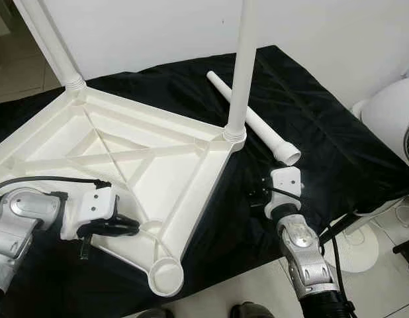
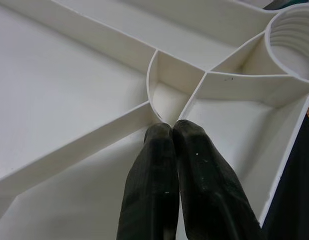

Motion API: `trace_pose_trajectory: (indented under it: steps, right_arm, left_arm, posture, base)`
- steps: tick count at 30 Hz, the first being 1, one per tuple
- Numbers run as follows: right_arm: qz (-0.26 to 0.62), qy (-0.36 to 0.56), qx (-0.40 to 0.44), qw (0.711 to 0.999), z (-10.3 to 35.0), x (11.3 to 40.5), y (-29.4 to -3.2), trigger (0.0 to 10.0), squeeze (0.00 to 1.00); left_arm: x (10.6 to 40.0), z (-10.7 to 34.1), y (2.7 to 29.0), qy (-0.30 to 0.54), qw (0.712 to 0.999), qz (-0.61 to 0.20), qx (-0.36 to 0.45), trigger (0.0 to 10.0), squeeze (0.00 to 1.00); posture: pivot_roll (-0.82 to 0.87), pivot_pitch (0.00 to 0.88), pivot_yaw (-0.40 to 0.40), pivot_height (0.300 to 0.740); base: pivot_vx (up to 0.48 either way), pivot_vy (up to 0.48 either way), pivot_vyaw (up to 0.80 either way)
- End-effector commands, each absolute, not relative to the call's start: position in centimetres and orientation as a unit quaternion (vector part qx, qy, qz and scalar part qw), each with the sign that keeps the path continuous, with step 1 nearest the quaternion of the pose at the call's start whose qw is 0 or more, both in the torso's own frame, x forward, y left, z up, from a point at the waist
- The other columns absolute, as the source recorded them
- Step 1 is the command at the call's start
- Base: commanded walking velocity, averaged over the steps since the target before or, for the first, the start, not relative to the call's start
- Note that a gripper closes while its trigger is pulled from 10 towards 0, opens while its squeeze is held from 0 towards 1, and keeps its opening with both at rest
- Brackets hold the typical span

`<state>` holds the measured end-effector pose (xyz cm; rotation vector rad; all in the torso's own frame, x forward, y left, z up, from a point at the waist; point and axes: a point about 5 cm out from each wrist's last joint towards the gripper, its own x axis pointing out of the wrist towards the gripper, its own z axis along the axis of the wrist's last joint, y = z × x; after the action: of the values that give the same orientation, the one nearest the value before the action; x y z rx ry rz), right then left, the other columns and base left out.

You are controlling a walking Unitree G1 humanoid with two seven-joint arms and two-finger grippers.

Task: Building children table

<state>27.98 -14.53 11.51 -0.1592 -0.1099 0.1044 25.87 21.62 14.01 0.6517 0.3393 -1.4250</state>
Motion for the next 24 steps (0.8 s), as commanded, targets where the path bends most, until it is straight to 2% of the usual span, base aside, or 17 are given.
trace_pose_trajectory:
  steps: [1, 2, 3, 5, 6, 7, 10, 11, 14, 24]
  right_arm:
    - [0.051, -0.053, -0.078, 0.994, 11.4, 28.0, -14.4, 10.0, 0.00]
    - [0.051, -0.053, -0.078, 0.994, 11.4, 28.0, -14.4, 10.0, 0.00]
    - [0.046, -0.052, -0.076, 0.995, 11.4, 27.9, -14.5, 10.0, 0.00]
    - [0.045, -0.049, -0.072, 0.995, 11.2, 27.6, -14.2, 10.0, 0.00]
    - [0.045, -0.049, -0.072, 0.995, 11.2, 27.6, -14.2, 10.0, 0.00]
    - [0.047, -0.048, -0.071, 0.995, 11.2, 27.6, -14.1, 10.0, 0.00]
    - [0.051, -0.048, -0.072, 0.995, 11.1, 27.6, -14.0, 10.0, 0.00]
    - [0.053, -0.048, -0.073, 0.995, 11.2, 27.6, -14.0, 10.0, 0.00]
    - [0.055, -0.049, -0.076, 0.994, 11.3, 27.8, -14.1, 10.0, 0.00]
    - [0.054, -0.049, -0.078, 0.994, 11.2, 27.8, -14.3, 10.0, 0.00]
  left_arm:
    - [26.5, 12.6, 22.1, 0.164, 0.757, -0.561, 0.292, 0.0, 0.00]
    - [26.5, 12.6, 22.1, 0.164, 0.757, -0.561, 0.292, 0.0, 0.00]
    - [26.9, 12.6, 21.9, 0.153, 0.776, -0.538, 0.291, 0.0, 0.00]
    - [26.8, 12.4, 20.9, 0.141, 0.792, -0.526, 0.277, 8.9, 0.00]
    - [26.8, 12.4, 20.9, 0.141, 0.792, -0.526, 0.277, 8.9, 0.00]
    - [26.7, 12.3, 20.7, 0.140, 0.792, -0.526, 0.276, 10.0, 0.00]
    - [26.6, 12.3, 20.6, 0.144, 0.788, -0.530, 0.278, 10.0, 0.00]
    - [26.5, 12.3, 20.8, 0.150, 0.782, -0.536, 0.281, 10.0, 1.00]
    - [26.4, 12.7, 21.3, 0.158, 0.770, -0.548, 0.286, 10.0, 1.00]
    - [26.9, 14.9, 22.8, 0.155, 0.764, -0.549, 0.302, 10.0, 1.00]
  posture:
    - [-0.05, 0.093, 0.089, 0.740]
    - [-0.05, 0.093, 0.089, 0.740]
    - [-0.05, 0.093, 0.089, 0.740]
    - [-0.05, 0.100, 0.080, 0.740]
    - [-0.05, 0.100, 0.080, 0.740]
    - [-0.05, 0.100, 0.078, 0.740]
    - [-0.04, 0.100, 0.075, 0.740]
    - [-0.04, 0.099, 0.073, 0.740]
    - [-0.04, 0.097, 0.070, 0.740]
    - [-0.04, 0.087, 0.065, 0.740]
  base:
    - [0.000, 0.000, 0.00]
    - [0.000, 0.000, 0.00]
    - [0.000, 0.000, 0.00]
    - [0.000, 0.000, 0.00]
    - [0.000, 0.000, 0.00]
    - [0.000, 0.000, 0.00]
    - [0.000, 0.000, 0.00]
    - [0.000, 0.000, 0.00]
    - [0.000, 0.000, 0.00]
    - [0.000, 0.000, 0.00]
